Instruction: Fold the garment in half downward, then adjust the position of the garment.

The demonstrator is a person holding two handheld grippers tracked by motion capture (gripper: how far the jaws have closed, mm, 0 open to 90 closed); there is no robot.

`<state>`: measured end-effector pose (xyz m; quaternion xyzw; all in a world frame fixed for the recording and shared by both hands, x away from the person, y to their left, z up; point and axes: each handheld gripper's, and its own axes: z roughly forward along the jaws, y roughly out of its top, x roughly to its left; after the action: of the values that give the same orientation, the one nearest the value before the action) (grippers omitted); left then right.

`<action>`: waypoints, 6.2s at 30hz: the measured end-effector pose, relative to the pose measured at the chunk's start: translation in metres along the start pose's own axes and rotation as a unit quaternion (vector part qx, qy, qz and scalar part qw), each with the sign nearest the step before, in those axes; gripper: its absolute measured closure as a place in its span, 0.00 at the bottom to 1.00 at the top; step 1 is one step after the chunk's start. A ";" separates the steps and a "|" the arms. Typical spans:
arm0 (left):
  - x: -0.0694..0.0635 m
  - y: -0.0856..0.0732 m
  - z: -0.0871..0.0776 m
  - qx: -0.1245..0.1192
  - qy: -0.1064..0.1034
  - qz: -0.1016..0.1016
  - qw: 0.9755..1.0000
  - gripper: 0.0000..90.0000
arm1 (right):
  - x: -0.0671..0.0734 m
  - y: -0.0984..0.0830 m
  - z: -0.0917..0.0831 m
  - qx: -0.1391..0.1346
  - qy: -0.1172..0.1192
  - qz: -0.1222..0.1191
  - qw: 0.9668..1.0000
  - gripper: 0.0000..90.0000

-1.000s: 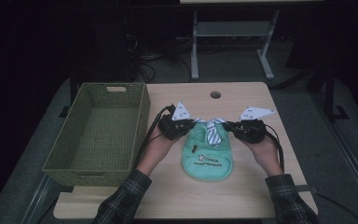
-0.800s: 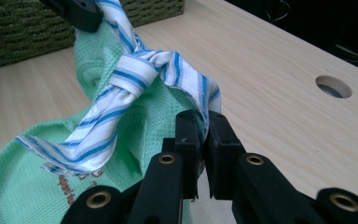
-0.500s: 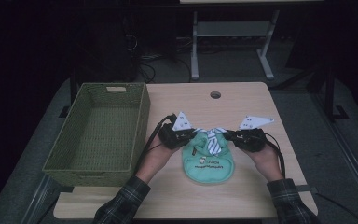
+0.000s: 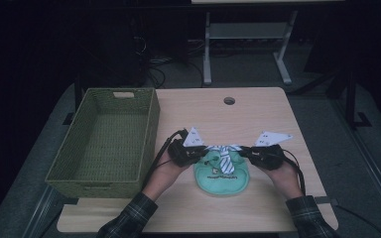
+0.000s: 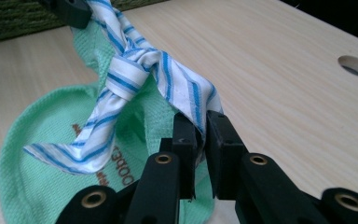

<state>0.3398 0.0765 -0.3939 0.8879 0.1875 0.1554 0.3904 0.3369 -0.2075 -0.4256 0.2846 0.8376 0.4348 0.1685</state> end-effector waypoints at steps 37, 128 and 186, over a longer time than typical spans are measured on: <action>-0.033 -0.033 0.005 0.039 -0.103 -0.030 0.993 0.86 | 0.027 -0.043 -0.016 0.047 0.057 0.012 0.997 0.97; -0.004 -0.029 0.055 0.124 -0.044 -0.058 0.990 0.97 | 0.011 -0.028 0.035 0.109 0.075 0.037 0.990 1.00; -0.078 -0.032 0.035 0.082 -0.168 -0.051 0.981 0.99 | -0.013 -0.004 0.071 0.104 0.091 0.051 0.989 1.00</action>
<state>0.2794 0.0390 -0.4512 0.9195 0.1768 -0.0320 0.3496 0.3832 -0.1721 -0.4687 0.3021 0.8746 0.3772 0.0391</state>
